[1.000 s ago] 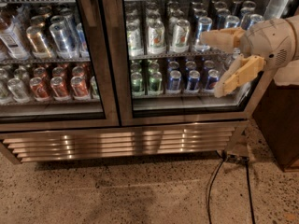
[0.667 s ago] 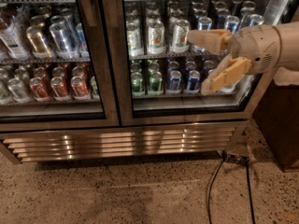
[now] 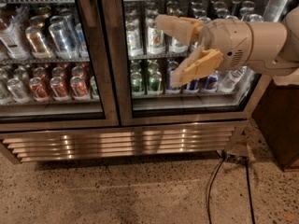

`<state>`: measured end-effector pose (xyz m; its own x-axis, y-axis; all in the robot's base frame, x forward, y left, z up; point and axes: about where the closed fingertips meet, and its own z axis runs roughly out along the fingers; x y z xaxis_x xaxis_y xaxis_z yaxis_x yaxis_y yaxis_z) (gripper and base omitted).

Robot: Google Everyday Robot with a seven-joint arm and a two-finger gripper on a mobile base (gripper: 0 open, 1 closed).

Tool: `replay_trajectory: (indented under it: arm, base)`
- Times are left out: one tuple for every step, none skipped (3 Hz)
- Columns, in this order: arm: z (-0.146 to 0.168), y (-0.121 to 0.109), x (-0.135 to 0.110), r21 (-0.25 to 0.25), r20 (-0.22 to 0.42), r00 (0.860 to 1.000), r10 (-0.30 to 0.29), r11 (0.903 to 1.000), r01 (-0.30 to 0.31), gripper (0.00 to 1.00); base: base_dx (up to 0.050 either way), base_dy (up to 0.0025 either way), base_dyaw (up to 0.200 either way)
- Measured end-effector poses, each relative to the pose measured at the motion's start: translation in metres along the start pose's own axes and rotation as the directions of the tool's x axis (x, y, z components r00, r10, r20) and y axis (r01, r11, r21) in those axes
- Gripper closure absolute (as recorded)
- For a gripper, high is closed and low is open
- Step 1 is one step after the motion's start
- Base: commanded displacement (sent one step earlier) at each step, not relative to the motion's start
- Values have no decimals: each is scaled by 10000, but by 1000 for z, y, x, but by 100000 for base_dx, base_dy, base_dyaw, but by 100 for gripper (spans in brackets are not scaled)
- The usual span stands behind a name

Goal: Open left fridge door

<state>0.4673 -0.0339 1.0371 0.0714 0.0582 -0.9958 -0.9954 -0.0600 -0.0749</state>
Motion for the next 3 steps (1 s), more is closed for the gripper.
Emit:
replay_trajectory:
  arm:
    - [0,0,0,4,-14,10000,2,10000,-2,0]
    - [0,0,1,26,-113,9999,44,10000,-44,0]
    - [5,-2,5,513,-1716,9850,-158,9984,249,0]
  base:
    - [0,0,0]
    - [0,0,0]
    - [0,0,0]
